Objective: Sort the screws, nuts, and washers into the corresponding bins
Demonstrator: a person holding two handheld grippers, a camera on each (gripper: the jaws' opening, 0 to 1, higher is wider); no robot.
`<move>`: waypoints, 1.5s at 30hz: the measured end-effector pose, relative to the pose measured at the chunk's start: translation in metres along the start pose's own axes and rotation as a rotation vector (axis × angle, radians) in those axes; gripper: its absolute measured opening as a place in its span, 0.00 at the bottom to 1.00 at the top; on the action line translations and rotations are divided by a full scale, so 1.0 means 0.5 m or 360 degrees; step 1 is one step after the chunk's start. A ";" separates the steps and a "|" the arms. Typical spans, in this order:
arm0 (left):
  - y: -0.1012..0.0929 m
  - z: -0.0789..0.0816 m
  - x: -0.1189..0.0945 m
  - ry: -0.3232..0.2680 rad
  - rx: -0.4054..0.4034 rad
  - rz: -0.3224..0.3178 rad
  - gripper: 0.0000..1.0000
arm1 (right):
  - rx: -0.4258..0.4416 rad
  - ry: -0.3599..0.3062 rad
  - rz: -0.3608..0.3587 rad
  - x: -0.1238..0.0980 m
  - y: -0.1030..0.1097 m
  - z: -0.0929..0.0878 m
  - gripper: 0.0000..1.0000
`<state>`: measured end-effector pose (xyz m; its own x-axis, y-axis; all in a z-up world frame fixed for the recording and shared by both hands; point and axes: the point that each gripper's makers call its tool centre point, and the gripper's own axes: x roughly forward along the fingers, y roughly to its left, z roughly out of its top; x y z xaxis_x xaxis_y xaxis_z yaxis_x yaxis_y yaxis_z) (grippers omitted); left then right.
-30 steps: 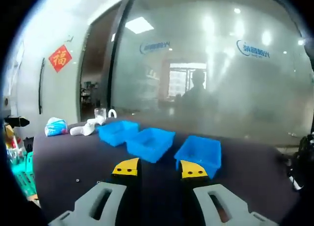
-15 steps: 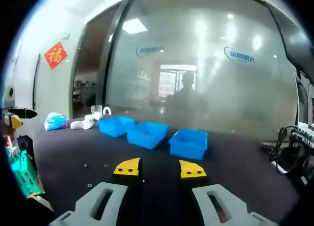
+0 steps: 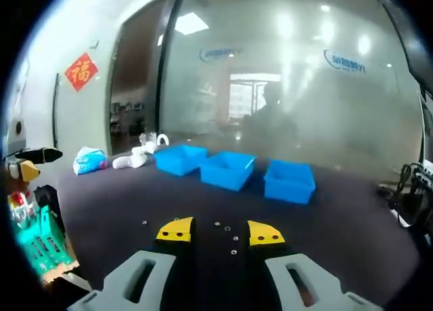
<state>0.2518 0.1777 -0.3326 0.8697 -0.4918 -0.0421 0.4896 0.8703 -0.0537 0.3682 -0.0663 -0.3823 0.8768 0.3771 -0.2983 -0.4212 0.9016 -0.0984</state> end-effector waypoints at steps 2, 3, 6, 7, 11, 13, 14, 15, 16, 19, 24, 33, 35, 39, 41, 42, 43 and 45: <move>-0.001 0.000 0.000 -0.0001 0.0001 -0.0004 0.54 | -0.0057 0.0078 0.0060 0.011 0.024 -0.004 0.24; -0.001 0.000 0.000 -0.0002 0.0002 -0.0007 0.54 | -0.0048 0.0095 0.0076 0.018 0.033 0.000 0.24; 0.002 0.001 0.000 -0.0007 -0.0005 -0.0007 0.54 | -0.0067 0.0133 0.0102 0.039 0.046 0.011 0.23; 0.002 0.001 0.000 -0.0010 -0.0002 -0.0008 0.54 | -0.0076 0.0161 0.0100 0.046 0.047 0.013 0.23; 0.006 0.004 -0.003 -0.0022 -0.0010 -0.0013 0.54 | -0.0139 0.0309 0.0162 0.077 0.067 0.014 0.23; 0.008 0.004 -0.003 -0.0025 -0.0010 -0.0014 0.54 | -0.0127 0.0376 0.0191 0.095 0.077 0.015 0.22; 0.008 0.005 -0.003 -0.0031 -0.0011 -0.0016 0.54 | -0.0156 0.0414 0.0206 0.103 0.079 0.016 0.22; 0.009 0.005 -0.003 -0.0035 -0.0014 -0.0017 0.54 | -0.0177 0.0443 0.0212 0.108 0.079 0.016 0.22; 0.010 0.005 -0.003 -0.0038 -0.0017 -0.0018 0.54 | -0.0210 0.0500 0.0229 0.119 0.082 0.015 0.22; 0.007 -0.001 0.000 -0.0025 0.0018 -0.0020 0.54 | -0.0275 0.0652 0.0289 0.137 0.086 0.005 0.20; 0.002 -0.004 0.005 -0.0032 -0.0006 -0.0047 0.54 | -0.0344 0.1018 0.0444 0.152 0.100 -0.031 0.20; -0.003 -0.020 0.015 -0.0022 -0.0050 -0.0074 0.54 | -0.0207 0.1462 0.0485 0.157 0.097 -0.047 0.21; -0.004 -0.021 0.017 -0.0015 -0.0053 -0.0077 0.54 | -0.0224 0.1526 0.0380 0.155 0.080 -0.053 0.20; -0.003 -0.020 0.018 -0.0017 -0.0066 -0.0079 0.54 | -0.0262 0.1681 0.0339 0.139 0.073 -0.074 0.20; -0.003 -0.022 0.018 -0.0015 -0.0068 -0.0079 0.54 | -0.0249 0.1720 0.0323 0.145 0.074 -0.082 0.19; -0.003 -0.023 0.017 -0.0013 -0.0069 -0.0079 0.54 | -0.0258 0.1732 0.0332 0.148 0.076 -0.083 0.19; -0.002 -0.025 0.016 -0.0013 -0.0073 -0.0077 0.54 | -0.0258 0.1737 0.0341 0.150 0.080 -0.083 0.18; 0.000 -0.028 0.013 -0.0014 -0.0084 -0.0075 0.54 | -0.0220 0.1753 0.0338 0.161 0.084 -0.084 0.18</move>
<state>0.2568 0.1741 -0.3470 0.8463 -0.5320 -0.0293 0.5264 0.8434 -0.1078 0.4114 -0.0067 -0.4503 0.1313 0.0660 -0.9891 -0.6194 0.7845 -0.0299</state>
